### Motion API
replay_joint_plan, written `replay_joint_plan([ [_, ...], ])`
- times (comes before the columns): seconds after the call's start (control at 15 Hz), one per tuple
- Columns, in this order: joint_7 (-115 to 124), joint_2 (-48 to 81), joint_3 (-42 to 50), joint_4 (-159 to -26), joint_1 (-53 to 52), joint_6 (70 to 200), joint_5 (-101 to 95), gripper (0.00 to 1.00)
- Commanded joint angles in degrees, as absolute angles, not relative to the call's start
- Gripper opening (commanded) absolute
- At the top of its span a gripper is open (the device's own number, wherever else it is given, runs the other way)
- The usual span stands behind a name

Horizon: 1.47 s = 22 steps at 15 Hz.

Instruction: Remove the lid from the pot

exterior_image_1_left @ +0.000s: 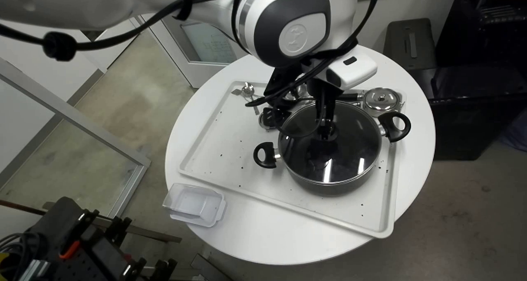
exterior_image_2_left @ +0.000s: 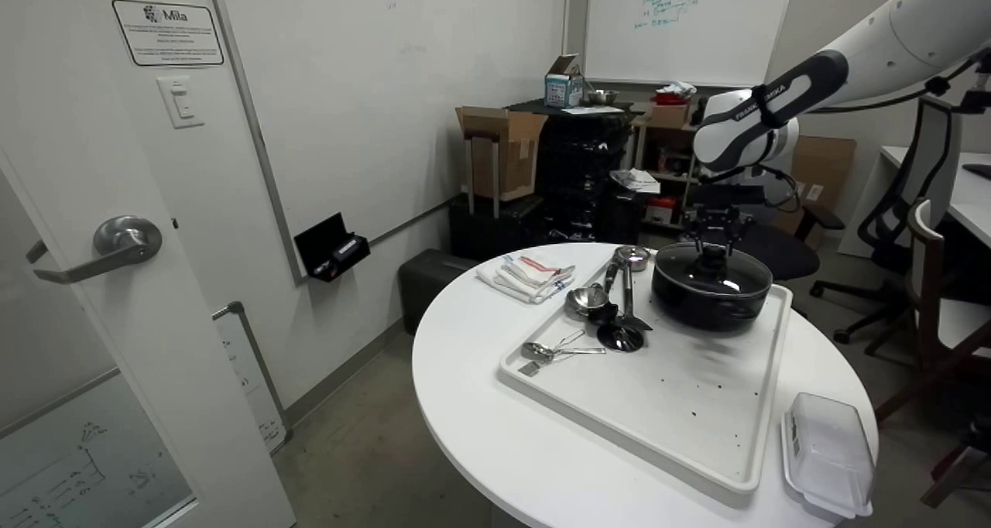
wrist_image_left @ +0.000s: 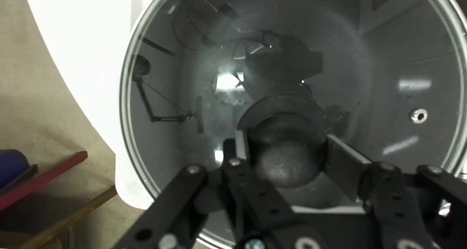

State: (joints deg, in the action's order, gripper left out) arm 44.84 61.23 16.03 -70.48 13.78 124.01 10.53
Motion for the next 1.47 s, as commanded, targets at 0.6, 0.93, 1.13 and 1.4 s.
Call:
replay_joint_plan([
  [0.6,35.88,45.66,14.13,-87.86,8.94,129.76,9.4,0.26],
  [0.93,32.97,42.82,12.84,-89.88,6.06,129.29,8.85,0.26],
  [1.13,31.75,42.8,11.61,-90.14,4.14,128.96,8.62,0.26],
  [1.4,30.34,43.21,10.11,-90.68,1.37,128.85,7.64,0.26],
])
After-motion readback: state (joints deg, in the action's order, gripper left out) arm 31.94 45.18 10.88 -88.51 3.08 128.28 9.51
